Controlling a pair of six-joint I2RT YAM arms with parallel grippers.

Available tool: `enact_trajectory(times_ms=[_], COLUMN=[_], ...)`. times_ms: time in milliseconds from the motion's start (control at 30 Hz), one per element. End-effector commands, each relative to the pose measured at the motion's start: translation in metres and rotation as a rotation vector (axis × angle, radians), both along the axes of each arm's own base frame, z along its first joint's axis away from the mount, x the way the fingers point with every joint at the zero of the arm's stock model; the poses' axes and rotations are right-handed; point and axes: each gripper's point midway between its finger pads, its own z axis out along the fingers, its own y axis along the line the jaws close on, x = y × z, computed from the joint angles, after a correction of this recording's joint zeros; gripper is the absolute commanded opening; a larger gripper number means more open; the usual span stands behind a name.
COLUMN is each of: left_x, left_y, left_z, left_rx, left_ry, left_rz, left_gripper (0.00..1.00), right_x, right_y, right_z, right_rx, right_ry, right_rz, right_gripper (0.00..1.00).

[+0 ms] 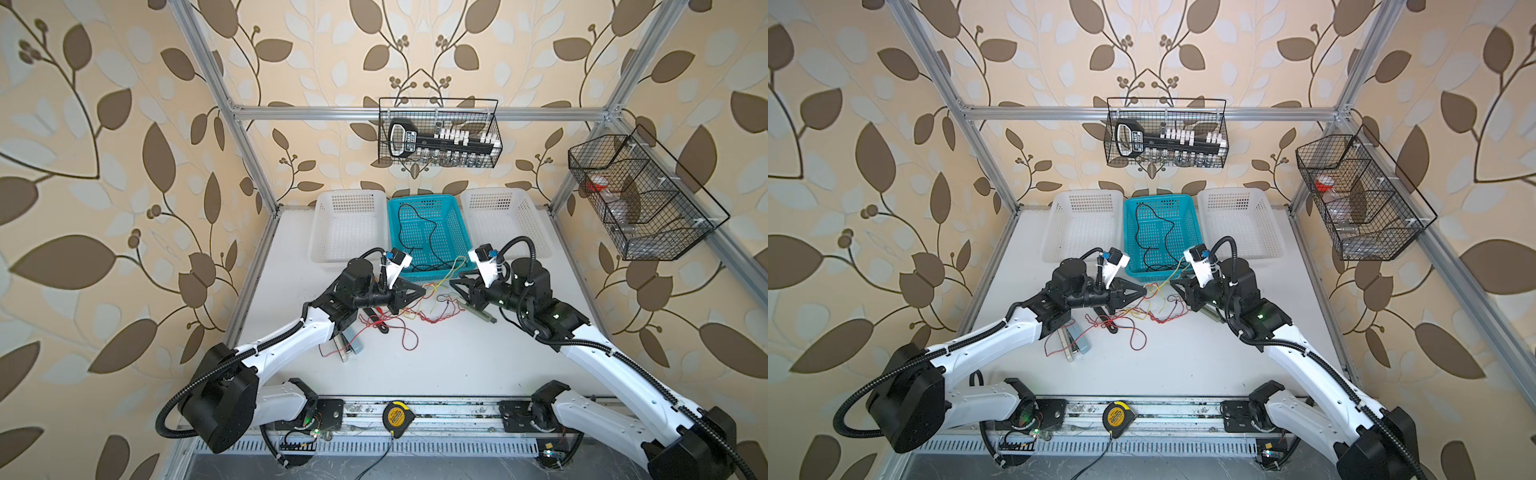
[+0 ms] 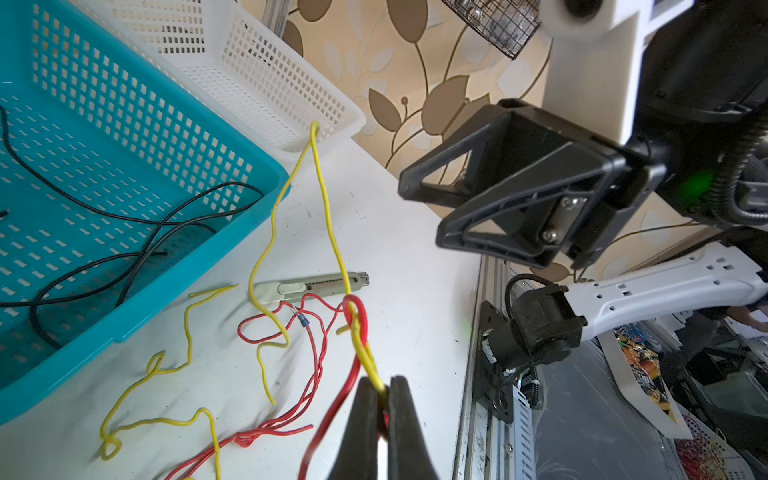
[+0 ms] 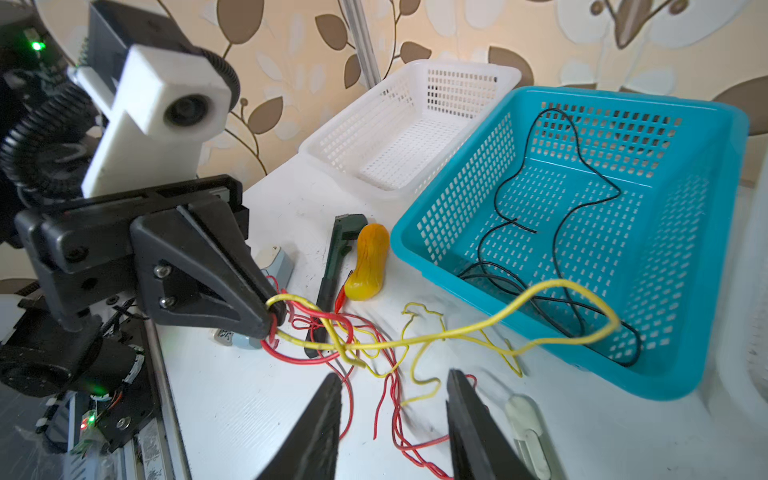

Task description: Untangle the cables

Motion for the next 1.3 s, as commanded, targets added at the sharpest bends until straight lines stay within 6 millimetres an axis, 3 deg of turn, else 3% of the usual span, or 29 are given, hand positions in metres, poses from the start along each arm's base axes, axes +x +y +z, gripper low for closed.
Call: enact_trajectory(times_ms=[0, 167, 500, 600, 700, 833, 1267], left_x=[-0.008, -0.007, -0.010, -0.010, -0.010, -0.002, 0.042], left_y=[-0.003, -0.007, -0.014, -0.015, -0.015, -0.013, 0.007], left_z=[0.036, 0.038, 0.037, 0.035, 0.035, 0.031, 0.029], left_rx=[-0.040, -0.026, -0.019, -0.013, -0.005, 0.015, 0.003], left_ry=[-0.113, -0.118, -0.092, -0.087, -0.088, -0.097, -0.090], left_rz=[-0.076, -0.104, -0.172, -0.181, -0.183, -0.138, 0.187], left_gripper=[0.00, 0.00, 0.00, 0.00, 0.00, 0.00, 0.00], right_x=[0.000, -0.003, 0.003, 0.002, -0.001, -0.004, 0.000], right_y=[0.018, 0.033, 0.041, 0.043, 0.046, 0.047, 0.024], right_z=[0.020, 0.014, 0.015, 0.014, 0.013, 0.011, 0.022], right_rx=[0.002, -0.034, -0.039, -0.044, -0.043, -0.039, -0.044], right_ry=[-0.085, -0.106, -0.148, -0.154, -0.150, -0.146, -0.200], right_rz=[0.084, 0.141, 0.159, 0.178, 0.204, 0.214, 0.065], right_gripper=[0.42, 0.42, 0.40, 0.34, 0.19, 0.00, 0.00])
